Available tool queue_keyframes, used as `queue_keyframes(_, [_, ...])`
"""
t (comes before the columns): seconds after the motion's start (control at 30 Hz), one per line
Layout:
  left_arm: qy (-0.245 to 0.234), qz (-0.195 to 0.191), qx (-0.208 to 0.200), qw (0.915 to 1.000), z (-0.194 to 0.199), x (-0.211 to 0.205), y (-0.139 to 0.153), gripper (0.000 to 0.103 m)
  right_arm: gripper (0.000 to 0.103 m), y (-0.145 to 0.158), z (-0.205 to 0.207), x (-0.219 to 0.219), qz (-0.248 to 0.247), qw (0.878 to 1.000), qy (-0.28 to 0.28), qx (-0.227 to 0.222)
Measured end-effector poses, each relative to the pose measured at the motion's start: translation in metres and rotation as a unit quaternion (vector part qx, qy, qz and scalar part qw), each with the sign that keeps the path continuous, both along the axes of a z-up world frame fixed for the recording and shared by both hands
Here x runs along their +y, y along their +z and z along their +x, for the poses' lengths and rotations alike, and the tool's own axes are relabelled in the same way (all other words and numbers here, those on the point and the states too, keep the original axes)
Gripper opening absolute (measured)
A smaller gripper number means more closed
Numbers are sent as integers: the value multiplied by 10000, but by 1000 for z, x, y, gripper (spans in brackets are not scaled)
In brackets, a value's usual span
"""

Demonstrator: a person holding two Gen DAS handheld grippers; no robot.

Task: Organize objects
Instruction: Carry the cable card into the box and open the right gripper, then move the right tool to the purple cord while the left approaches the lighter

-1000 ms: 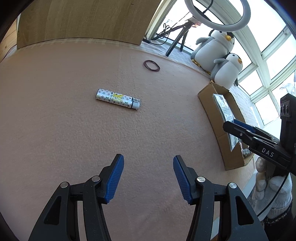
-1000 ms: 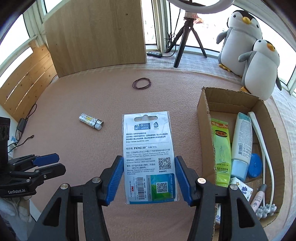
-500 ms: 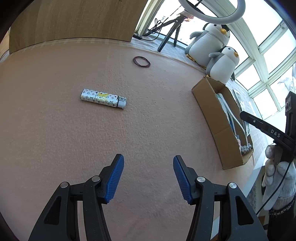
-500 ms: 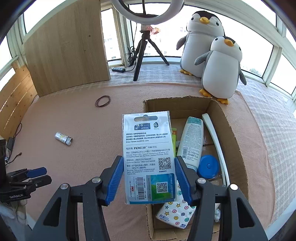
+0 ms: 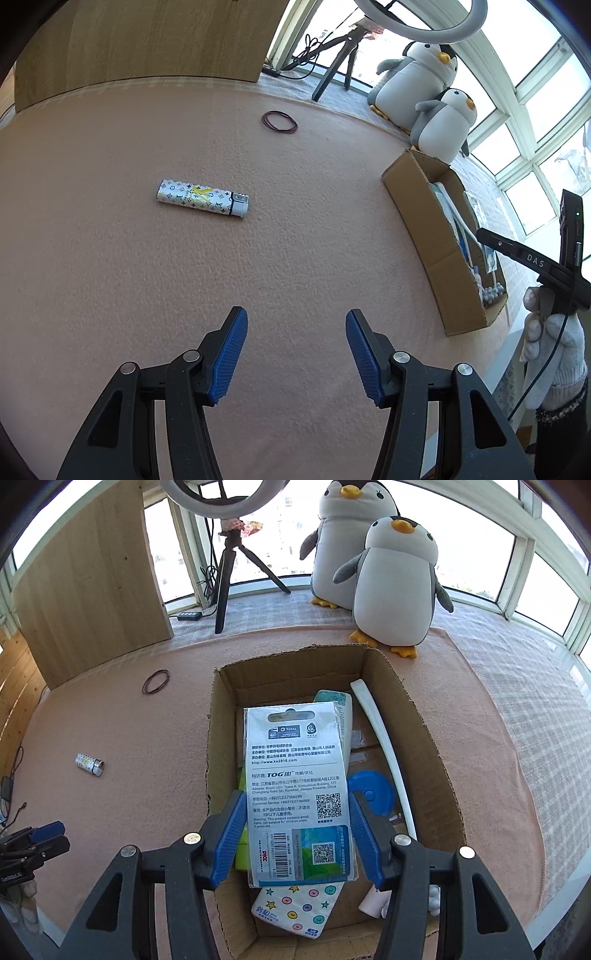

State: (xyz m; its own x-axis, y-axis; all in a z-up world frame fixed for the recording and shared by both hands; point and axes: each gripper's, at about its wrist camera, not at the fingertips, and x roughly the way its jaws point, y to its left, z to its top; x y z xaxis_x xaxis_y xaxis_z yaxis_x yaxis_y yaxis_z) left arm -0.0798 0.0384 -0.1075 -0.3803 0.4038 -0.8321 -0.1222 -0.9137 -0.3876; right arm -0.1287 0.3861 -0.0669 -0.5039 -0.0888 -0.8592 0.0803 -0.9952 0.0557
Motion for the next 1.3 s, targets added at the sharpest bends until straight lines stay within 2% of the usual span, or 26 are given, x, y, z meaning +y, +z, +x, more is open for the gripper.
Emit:
queue_keyframes(0.8, [204,-31,40,9998,10,-22,1,59,56,4,3,-12,-1,9999,-87,68])
queue_keyframes(1.0, [338,-279,232,9988,-3,-37,9,59,56,12,4,-21,-301,9994,33,142])
queue_keyframes(1.3, [487,-384,424,9972,-30,-58,23,59,56,29,-4,-46,-713,9966,359,224])
